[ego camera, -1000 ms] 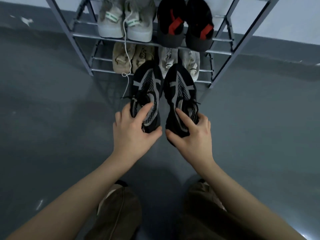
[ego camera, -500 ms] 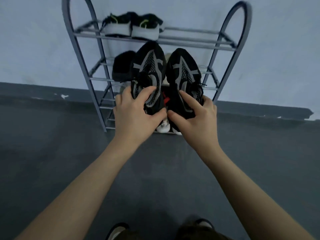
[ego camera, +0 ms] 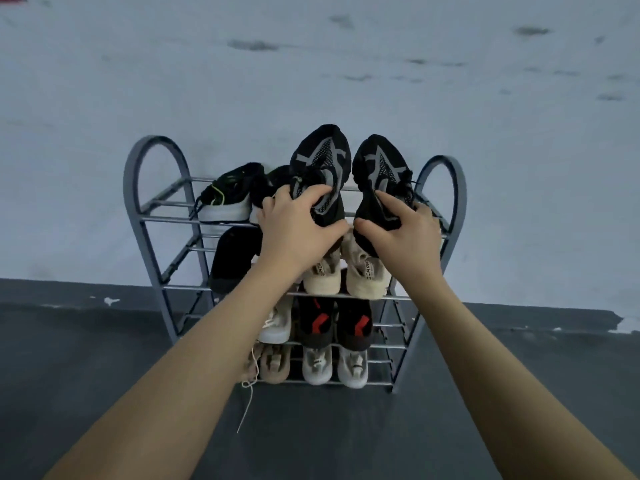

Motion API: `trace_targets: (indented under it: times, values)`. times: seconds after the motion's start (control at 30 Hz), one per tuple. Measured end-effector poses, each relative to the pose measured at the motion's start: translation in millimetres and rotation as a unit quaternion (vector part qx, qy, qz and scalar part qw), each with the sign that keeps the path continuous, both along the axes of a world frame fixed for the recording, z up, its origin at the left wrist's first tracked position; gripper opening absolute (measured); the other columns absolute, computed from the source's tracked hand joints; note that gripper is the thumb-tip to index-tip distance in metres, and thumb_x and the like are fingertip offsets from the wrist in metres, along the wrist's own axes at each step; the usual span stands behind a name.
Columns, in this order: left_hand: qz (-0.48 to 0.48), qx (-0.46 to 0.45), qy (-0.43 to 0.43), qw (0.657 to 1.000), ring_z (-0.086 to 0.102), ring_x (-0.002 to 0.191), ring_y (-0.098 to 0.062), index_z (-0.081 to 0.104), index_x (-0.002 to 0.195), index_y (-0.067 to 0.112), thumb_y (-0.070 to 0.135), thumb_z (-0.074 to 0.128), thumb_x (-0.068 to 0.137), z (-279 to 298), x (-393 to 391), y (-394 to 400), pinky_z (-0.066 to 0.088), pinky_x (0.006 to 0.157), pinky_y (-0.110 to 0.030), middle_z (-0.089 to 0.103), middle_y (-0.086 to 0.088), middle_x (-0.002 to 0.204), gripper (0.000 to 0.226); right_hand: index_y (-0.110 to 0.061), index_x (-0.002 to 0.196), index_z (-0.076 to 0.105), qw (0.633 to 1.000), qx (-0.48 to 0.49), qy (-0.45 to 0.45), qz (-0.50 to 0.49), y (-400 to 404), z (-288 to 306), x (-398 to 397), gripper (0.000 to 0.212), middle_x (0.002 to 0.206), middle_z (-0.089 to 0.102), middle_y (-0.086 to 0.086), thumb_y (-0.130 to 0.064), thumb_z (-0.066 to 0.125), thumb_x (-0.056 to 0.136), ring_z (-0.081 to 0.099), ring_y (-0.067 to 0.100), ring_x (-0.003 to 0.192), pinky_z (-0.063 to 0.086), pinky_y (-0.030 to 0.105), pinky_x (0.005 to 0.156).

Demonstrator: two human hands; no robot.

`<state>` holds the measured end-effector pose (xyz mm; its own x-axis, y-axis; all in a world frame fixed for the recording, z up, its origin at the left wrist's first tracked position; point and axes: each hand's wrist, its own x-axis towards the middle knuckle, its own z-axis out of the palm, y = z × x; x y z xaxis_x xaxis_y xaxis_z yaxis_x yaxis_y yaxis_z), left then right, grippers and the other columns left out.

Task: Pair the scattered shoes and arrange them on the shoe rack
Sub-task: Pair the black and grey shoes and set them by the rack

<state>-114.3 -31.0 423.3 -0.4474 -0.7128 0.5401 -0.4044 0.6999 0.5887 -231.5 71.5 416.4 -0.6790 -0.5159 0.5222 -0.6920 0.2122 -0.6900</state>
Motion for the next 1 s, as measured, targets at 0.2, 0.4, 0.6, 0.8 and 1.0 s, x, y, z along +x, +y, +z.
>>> trace_targets:
  times: [0.2,0.4,0.6,0.8,1.0]
  values:
    - [0.041,-0.01,-0.074,0.996,0.039,0.12,-0.034,0.05,0.126,0.041,0.06,0.062,0.07,1.0,-59.4,-51.2,0.024,0.099,-0.042,0.048,-0.01,0.13,0.06,-0.04,0.124,0.055,0.999,0.047,-0.006,-0.008,-51.5,0.5,-52.7,0.057,0.113,0.055,0.009,-0.053,0.062,0.069,0.047,0.03,0.113,0.038,0.047,0.101]
    - [0.076,-0.09,-0.158,0.98,0.043,0.116,-0.037,0.045,0.13,0.028,0.057,0.053,0.078,-12.8,-81.8,-58.0,0.021,0.096,-0.045,0.041,-0.015,0.135,0.06,-0.031,0.123,0.053,0.996,0.081,0.0,-0.022,-65.0,-28.3,-76.2,0.053,0.126,0.046,0.008,-0.057,0.059,0.077,0.05,0.031,0.114,0.034,0.046,0.104]
    - [-0.002,-0.139,-0.219,0.966,0.039,0.124,-0.034,0.039,0.13,0.037,0.06,0.063,0.069,-20.3,-66.5,-65.9,0.017,0.101,-0.044,0.03,-0.012,0.145,0.07,-0.037,0.129,0.04,0.996,0.086,0.02,0.029,-52.6,-39.2,-82.1,0.055,0.136,0.037,0.006,-0.051,0.058,0.079,0.041,0.021,0.123,0.018,0.043,0.107]
    - [-0.009,-0.103,-0.086,0.991,0.041,0.125,-0.032,0.059,0.115,0.032,0.054,0.068,0.071,-31.7,-67.4,-57.5,0.016,0.1,-0.036,0.038,-0.012,0.145,0.05,-0.03,0.111,0.056,0.999,0.023,-0.003,0.042,-52.1,-35.7,-80.4,0.033,0.123,0.047,0.006,-0.042,0.062,0.081,0.05,0.024,0.108,0.037,0.052,0.102]
    - [0.019,-0.121,-0.063,0.99,0.046,0.123,-0.03,0.058,0.113,0.027,0.055,0.062,0.076,-32.6,-88.6,-56.9,0.022,0.095,-0.04,0.043,-0.015,0.14,0.047,-0.025,0.108,0.059,0.999,-0.004,0.025,0.025,-56.5,-27.8,-92.0,0.031,0.123,0.05,0.014,-0.04,0.063,0.081,0.048,0.03,0.116,0.037,0.055,0.1]
